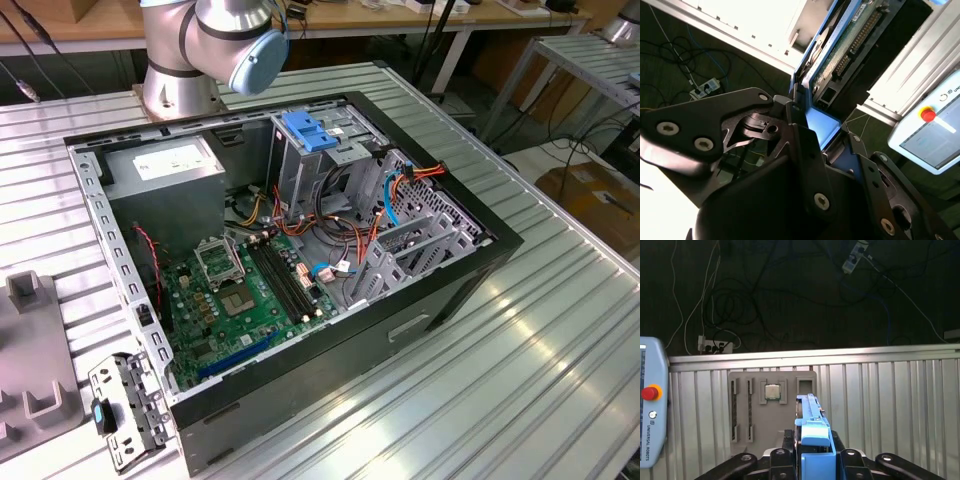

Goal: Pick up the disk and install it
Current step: 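Pick up the disk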

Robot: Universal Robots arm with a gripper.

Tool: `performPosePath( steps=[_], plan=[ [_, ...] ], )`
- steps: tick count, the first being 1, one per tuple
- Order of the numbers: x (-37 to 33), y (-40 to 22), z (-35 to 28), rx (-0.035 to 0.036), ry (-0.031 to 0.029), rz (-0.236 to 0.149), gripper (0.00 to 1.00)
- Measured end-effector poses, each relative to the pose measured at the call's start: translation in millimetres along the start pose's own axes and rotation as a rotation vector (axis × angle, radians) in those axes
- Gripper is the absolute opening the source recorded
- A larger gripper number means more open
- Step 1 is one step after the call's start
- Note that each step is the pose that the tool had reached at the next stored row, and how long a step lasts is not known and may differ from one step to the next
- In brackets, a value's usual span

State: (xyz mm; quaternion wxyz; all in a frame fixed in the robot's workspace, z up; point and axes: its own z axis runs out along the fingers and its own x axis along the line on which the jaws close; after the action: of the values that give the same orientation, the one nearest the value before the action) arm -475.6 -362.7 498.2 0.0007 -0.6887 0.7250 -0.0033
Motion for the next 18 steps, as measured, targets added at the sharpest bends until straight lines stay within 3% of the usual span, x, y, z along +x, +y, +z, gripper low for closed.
performPosePath(
  steps=[8, 18],
  plan=[
    [-0.1, -0.7, -0.1, -0.0001, 0.0001, 0.000, 0.37],
    [-0.9, -16.7, 0.0, -0.0001, 0.0000, 0.000, 0.37]
  ],
)
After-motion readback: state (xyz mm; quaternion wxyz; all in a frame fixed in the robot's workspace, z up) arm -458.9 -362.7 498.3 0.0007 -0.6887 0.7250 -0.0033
